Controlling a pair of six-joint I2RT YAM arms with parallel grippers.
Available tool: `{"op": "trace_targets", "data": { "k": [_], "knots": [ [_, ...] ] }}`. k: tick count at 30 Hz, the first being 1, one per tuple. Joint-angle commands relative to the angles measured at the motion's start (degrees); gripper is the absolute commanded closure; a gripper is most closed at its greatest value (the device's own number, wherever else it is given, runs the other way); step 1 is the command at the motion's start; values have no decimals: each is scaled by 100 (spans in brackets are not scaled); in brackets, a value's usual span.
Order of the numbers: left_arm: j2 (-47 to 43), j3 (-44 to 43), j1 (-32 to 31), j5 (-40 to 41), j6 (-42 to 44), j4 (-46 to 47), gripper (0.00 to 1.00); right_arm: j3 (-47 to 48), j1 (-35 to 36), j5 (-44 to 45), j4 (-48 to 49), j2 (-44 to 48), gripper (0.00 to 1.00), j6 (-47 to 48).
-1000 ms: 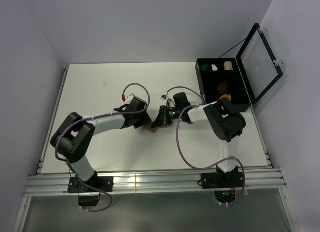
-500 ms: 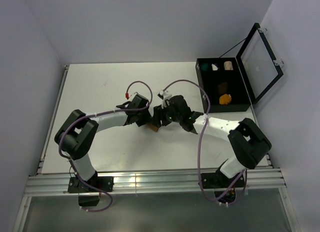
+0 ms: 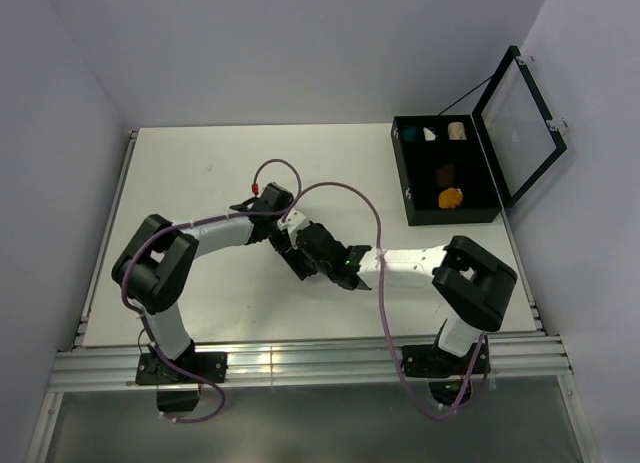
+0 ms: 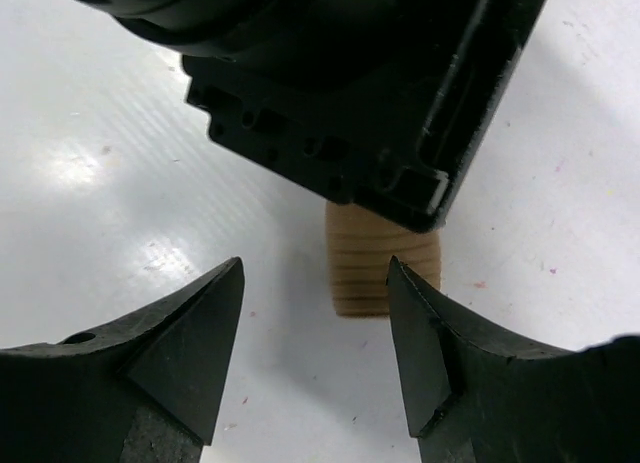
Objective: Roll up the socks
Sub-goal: Pick up the sock at the center of the board.
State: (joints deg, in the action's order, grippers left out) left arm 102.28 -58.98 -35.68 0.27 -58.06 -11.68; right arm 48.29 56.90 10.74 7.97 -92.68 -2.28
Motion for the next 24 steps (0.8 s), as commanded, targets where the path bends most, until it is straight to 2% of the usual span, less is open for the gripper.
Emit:
{"op": "trace_targets", "data": {
  "k": [1, 6, 13, 24],
  "knots": [
    [345, 71, 0, 96, 322, -616, 54, 339, 137, 823, 38, -284, 33, 395],
    [336, 62, 0, 96, 357, -607, 54, 462, 224, 1158, 56, -522, 33, 518],
    [354, 53, 0, 69, 366, -598, 54, 207, 312, 1606, 469, -268, 35, 597],
    [336, 27, 0, 43, 357, -634, 53, 251, 348, 1334, 618, -742, 35, 607]
  ]
}}
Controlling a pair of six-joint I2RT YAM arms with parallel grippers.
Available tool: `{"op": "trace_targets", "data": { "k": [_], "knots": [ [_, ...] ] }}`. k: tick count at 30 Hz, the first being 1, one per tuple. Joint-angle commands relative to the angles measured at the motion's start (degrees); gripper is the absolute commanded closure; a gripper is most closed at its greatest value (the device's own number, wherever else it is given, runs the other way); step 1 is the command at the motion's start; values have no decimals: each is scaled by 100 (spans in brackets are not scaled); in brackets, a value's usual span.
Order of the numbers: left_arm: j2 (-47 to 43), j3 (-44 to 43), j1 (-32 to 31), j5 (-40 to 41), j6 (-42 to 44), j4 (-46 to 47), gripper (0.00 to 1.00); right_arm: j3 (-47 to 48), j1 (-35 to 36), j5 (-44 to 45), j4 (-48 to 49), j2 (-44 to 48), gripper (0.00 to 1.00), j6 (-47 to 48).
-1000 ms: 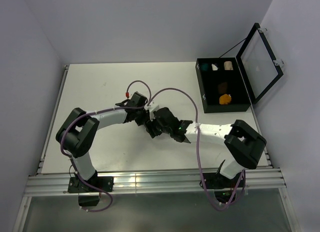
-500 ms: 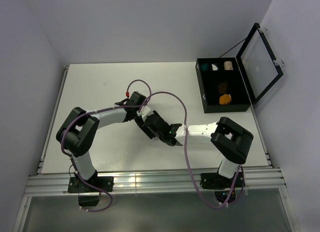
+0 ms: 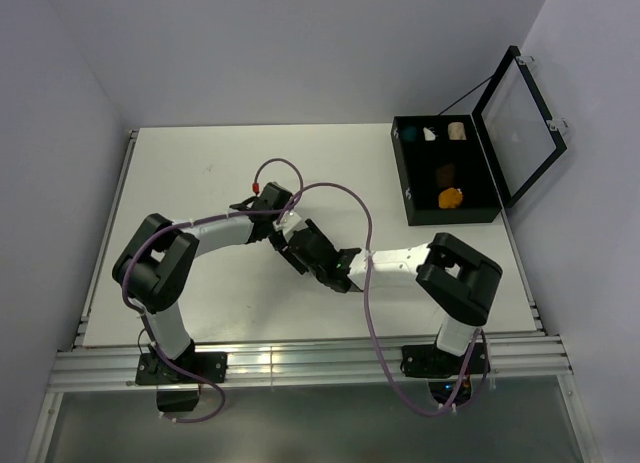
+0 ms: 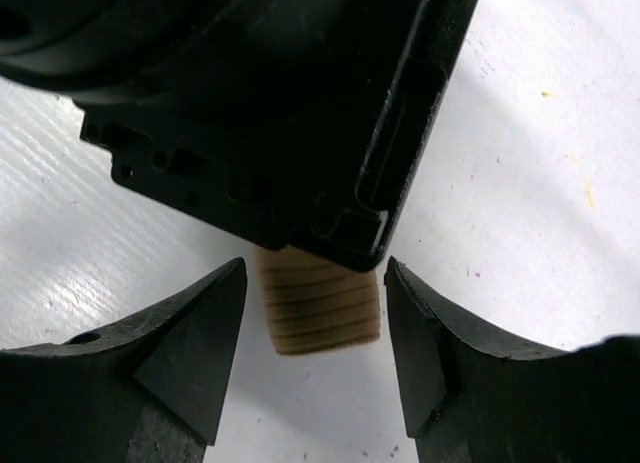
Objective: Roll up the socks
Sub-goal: Pick up the sock at the center of the board.
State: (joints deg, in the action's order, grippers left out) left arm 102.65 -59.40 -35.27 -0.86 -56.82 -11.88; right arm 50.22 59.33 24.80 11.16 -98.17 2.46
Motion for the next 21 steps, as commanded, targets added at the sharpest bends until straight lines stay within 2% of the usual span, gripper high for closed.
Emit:
{"op": "trace_targets", "data": {
  "k": [1, 13, 17, 21],
  "knots": [
    [308, 69, -42, 148, 232, -614, 54, 58, 105, -132, 325, -298, 36, 123],
    [343, -11, -42, 139, 268, -631, 53, 67, 79, -396, 282, -958, 41, -52],
    [370, -46, -33, 51, 294, -675, 53, 173, 44, -546, -78, -1152, 43, -202],
    [352, -98, 28, 60, 382, -719, 53, 32, -27, -1010, -263, -1073, 43, -596]
  ]
}}
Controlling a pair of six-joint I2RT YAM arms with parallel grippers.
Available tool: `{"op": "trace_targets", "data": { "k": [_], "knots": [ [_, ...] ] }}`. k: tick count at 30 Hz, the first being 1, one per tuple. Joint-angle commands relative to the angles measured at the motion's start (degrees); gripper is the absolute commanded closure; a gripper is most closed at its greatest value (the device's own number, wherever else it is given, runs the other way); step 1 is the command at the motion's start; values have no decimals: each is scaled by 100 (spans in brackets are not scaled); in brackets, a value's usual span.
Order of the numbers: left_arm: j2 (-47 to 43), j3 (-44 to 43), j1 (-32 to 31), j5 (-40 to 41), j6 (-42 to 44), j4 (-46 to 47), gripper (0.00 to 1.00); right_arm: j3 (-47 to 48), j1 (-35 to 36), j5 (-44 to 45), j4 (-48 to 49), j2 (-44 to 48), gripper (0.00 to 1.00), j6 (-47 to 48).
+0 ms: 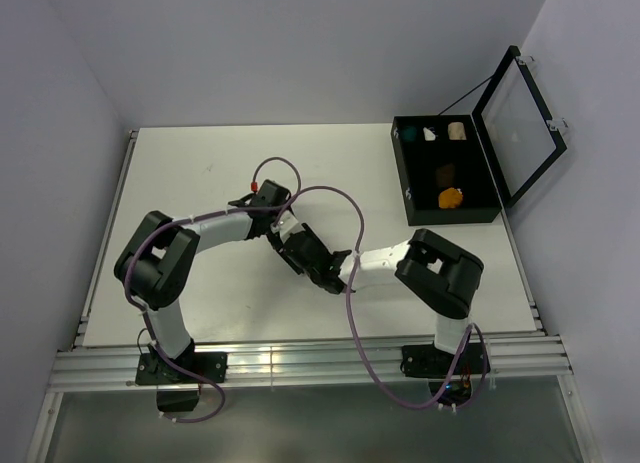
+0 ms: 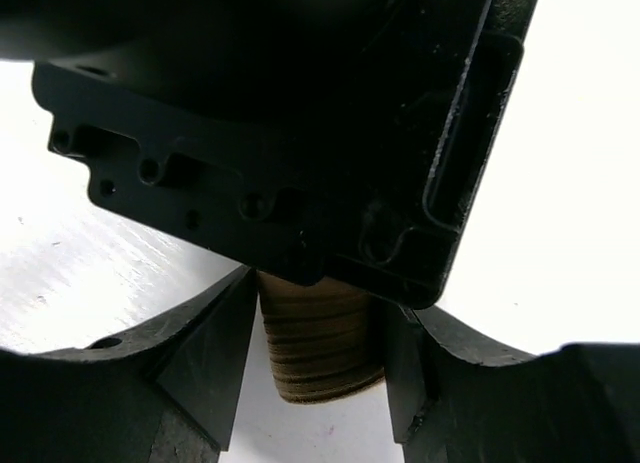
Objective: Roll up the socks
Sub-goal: Pick up the sock at the center of the board.
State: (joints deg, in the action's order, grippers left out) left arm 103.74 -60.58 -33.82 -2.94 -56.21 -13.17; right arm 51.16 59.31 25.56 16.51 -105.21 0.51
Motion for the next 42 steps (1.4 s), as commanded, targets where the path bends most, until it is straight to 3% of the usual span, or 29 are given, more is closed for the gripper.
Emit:
{"op": "trace_targets", "data": {
  "k": [1, 16, 21, 25, 26, 29, 34, 42],
  "knots": [
    [251, -15, -55, 268, 338, -599, 53, -97, -51, -1158, -868, -334, 43, -438],
    [366, -262, 209, 118, 558, -766, 52, -317, -165, -1501, -930, -377, 43, -684],
    [296, -235, 227, 40, 549, -722, 50, -97, -165, -1545, -1238, -702, 53, -684],
    [217, -218, 323, -5, 532, -713, 46, 87, -209, -1607, -1571, -922, 74, -807],
    [182, -209, 359, -5, 506, -696, 44, 105, -227, -1659, -1607, -975, 85, -842],
    [32, -191, 525, 13, 418, -652, 36, 132, -367, -1914, -1783, -1002, 99, -939],
    [-109, -297, 938, 83, 277, -634, 29, 70, -464, -2081, -1915, -844, 100, -1009],
    [-309, -376, 1378, -5, 4, -538, 29, -18, -587, -2530, -2178, -703, 100, -1176]
  ]
}}
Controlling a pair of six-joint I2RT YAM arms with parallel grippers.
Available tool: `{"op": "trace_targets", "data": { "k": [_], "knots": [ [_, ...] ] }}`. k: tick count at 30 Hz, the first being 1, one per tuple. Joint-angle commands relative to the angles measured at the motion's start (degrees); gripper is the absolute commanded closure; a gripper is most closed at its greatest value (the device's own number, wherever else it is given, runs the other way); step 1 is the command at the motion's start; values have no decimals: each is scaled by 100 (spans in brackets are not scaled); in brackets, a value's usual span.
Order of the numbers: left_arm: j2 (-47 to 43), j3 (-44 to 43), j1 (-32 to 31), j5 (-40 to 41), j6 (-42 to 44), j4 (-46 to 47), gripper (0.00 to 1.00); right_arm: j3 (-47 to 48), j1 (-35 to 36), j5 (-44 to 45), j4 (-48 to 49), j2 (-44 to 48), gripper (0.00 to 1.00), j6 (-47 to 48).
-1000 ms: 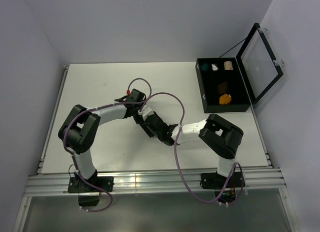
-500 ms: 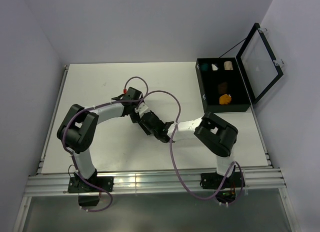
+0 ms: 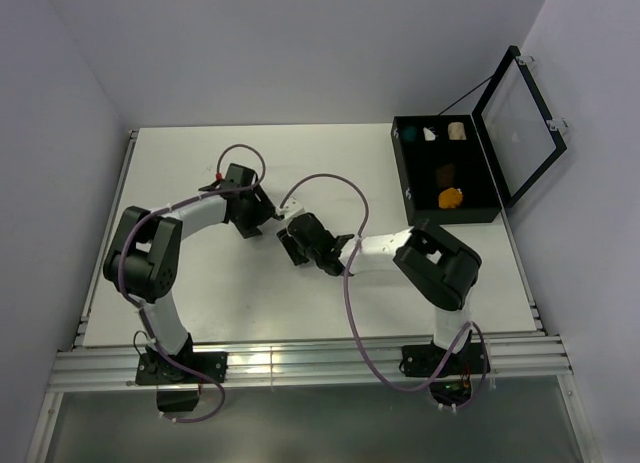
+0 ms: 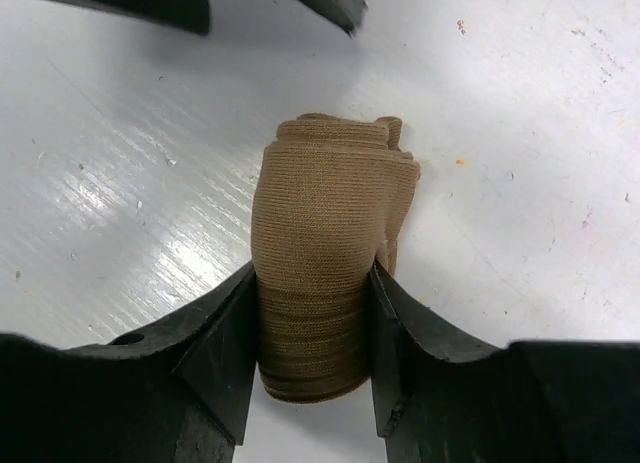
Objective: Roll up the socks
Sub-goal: Pick up the sock at the center of the board.
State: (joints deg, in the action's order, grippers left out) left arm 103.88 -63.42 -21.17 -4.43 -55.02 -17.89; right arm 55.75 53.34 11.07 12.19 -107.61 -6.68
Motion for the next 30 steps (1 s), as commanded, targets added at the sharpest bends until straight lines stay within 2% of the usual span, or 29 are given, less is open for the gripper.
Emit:
{"op": "trace_targets", "data": {
  "k": [1, 5, 8, 9, 16, 21, 25, 30],
  "knots": [
    [-411, -109, 156, 187, -96, -100, 28, -486, -25, -1072, -1781, -471, 100, -527],
    [-1087, -83, 508, 310, 18, -294, 28, -521, -262, -1484, -1807, -471, 100, -659],
    [-1869, 57, 815, 416, 219, -294, 27, -538, -631, -2073, -1764, -384, 100, -686],
    [-2297, 127, 938, 669, 307, -242, 27, -547, -719, -2265, -1737, -340, 100, -686],
    [-3944, 348, 1413, 1242, 1229, -180, 19, -661, -1343, -3180, -1351, 336, 100, -975],
    [-4559, 339, 1589, 1567, 1976, -346, 16, -556, -1519, -2980, -1350, 872, 100, -1160],
    [-4806, 427, 1572, 1857, 2241, -443, 17, -451, -1739, -2541, -1490, 1435, 100, -1248],
    [-5070, 286, 1212, 2656, 2584, -584, 16, -240, -2221, -1846, -1912, 2260, 100, -1231]
  ]
}}
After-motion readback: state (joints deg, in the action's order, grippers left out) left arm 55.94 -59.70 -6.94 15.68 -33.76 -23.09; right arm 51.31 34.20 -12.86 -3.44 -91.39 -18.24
